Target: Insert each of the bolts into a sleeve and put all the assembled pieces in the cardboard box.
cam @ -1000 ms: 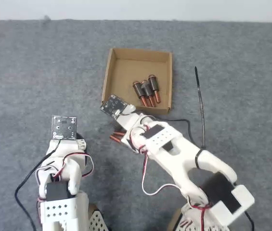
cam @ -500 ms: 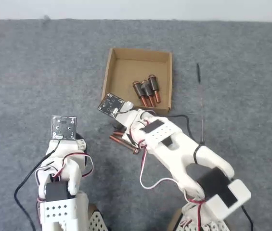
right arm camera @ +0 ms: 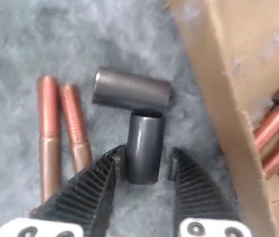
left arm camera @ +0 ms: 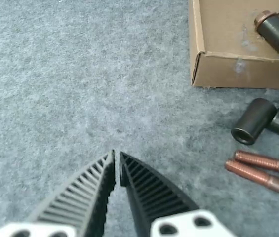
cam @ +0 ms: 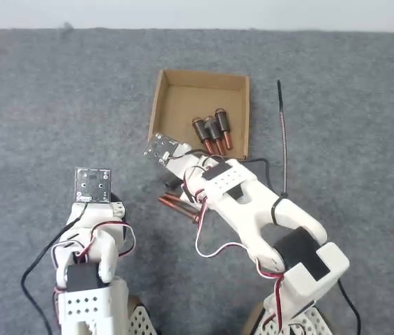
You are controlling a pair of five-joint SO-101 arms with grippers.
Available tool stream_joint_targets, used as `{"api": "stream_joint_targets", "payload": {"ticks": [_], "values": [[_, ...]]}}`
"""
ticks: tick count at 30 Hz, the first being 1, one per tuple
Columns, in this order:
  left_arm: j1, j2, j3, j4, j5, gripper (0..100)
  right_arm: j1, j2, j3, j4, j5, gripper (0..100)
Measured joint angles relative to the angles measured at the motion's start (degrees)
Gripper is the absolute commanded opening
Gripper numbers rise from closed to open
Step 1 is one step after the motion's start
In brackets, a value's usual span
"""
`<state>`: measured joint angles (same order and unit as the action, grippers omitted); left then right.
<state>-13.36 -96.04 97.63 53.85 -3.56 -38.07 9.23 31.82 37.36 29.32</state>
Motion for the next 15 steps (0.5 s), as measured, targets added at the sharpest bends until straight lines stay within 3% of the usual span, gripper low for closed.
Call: {"api": "stream_joint_targets", "payload": {"ticks": [2, 11, 15], "values": [[0.0, 0.0, 0.0, 0.0, 0.0, 1, 0.1, 0.0, -0.3, 0.3, 0.8, 1.3], [0.0, 0.0, 0.0, 0.0, 0.0, 1, -0.3, 0.0, -0.3, 0.4, 0.9, 19.8], [0.0, 0.0, 0.0, 0.0, 0.0, 1, -0.3, 0.1, -0.7, 0.8, 0.9, 20.1]]}}
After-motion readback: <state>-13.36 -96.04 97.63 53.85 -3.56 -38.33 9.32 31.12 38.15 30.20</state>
